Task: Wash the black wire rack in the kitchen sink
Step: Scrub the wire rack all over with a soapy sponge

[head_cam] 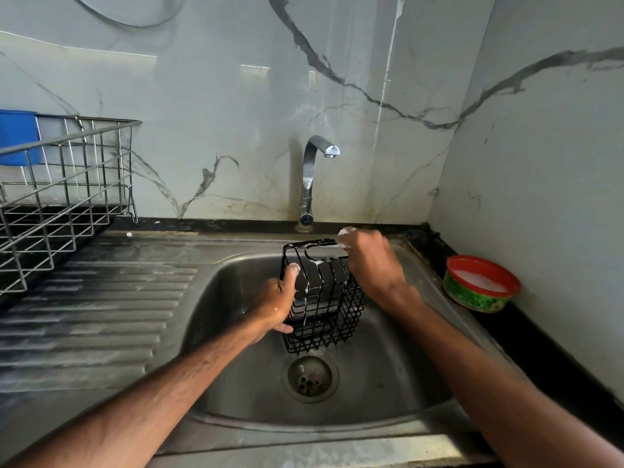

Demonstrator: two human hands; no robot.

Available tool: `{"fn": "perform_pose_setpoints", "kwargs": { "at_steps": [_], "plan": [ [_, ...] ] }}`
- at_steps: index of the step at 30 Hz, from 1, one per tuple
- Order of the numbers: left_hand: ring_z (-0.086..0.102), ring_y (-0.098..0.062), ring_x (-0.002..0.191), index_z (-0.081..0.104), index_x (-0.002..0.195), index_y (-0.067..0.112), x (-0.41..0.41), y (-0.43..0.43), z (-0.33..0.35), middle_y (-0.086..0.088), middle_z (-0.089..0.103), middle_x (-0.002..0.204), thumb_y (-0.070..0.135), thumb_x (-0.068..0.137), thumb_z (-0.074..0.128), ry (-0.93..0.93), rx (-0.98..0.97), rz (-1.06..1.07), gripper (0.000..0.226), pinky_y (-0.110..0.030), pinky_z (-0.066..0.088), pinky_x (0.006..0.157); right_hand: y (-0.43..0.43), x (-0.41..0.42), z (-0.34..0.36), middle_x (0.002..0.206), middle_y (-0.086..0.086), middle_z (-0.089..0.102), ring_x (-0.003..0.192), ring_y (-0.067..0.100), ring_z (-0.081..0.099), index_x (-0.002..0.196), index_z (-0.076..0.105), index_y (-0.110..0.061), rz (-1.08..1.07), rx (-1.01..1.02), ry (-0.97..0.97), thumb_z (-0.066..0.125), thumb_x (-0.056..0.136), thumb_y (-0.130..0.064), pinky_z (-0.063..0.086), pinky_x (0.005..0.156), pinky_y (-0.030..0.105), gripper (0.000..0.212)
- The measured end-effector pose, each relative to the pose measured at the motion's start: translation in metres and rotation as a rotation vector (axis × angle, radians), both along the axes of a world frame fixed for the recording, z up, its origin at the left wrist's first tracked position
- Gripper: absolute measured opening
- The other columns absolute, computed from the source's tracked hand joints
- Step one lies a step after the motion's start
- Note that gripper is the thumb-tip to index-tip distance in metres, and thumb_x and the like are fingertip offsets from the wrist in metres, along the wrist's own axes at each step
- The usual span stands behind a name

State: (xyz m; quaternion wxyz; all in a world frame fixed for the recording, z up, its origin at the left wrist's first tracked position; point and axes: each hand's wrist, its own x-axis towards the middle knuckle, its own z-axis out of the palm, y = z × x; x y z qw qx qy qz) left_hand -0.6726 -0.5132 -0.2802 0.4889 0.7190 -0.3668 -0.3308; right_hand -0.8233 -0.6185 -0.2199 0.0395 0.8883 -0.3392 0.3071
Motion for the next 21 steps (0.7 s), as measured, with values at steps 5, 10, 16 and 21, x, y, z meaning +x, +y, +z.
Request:
{"fn": "perform_pose_setpoints", "kwargs": {
  "at_steps": [5,10,16,21],
  "plan": [
    [0.061,-0.022,0.087,0.058,0.089,0.012,0.002,0.001,0.002,-0.014,0.056,0.099,0.063,0.103,0.035,0.023,0.013,0.003,0.058,-0.050,0.065,0.069,-0.013,-0.006,0.004,0.101,0.014,0.075,0.086,0.028,0.072,0.109,0.073,-0.008,0.020,0.121,-0.065,0.055,0.086,0.015,0.061,0.079,0.032,0.038],
    [0.060,-0.021,0.087,0.058,0.087,0.012,-0.001,0.003,0.004,-0.012,0.058,0.100,0.060,0.105,0.033,0.018,0.010,0.011,0.056,-0.051,0.064,0.072,-0.023,-0.028,0.002,0.125,0.013,0.069,0.106,0.021,0.070,0.126,0.068,-0.012,-0.135,0.219,-0.142,0.060,0.088,0.008,0.043,0.084,0.004,0.044],
    [0.055,-0.029,0.089,0.049,0.075,0.018,0.000,0.002,0.006,-0.011,0.046,0.091,0.058,0.106,0.030,0.016,0.004,0.043,0.054,-0.052,0.064,0.069,0.034,-0.014,0.007,0.097,0.014,0.069,0.090,0.034,0.067,0.110,0.067,-0.011,-0.134,0.091,0.117,0.052,0.086,0.010,0.048,0.068,0.037,0.036],
    [0.065,-0.028,0.087,0.063,0.108,-0.002,0.007,-0.004,-0.002,-0.018,0.061,0.099,0.065,0.103,0.030,0.045,0.030,0.038,0.075,-0.048,0.065,0.063,0.077,-0.008,0.007,0.110,0.011,0.065,0.095,0.025,0.067,0.126,0.055,-0.007,-0.004,-0.042,0.218,0.056,0.093,0.005,0.044,0.067,0.028,0.034]
  ]
}}
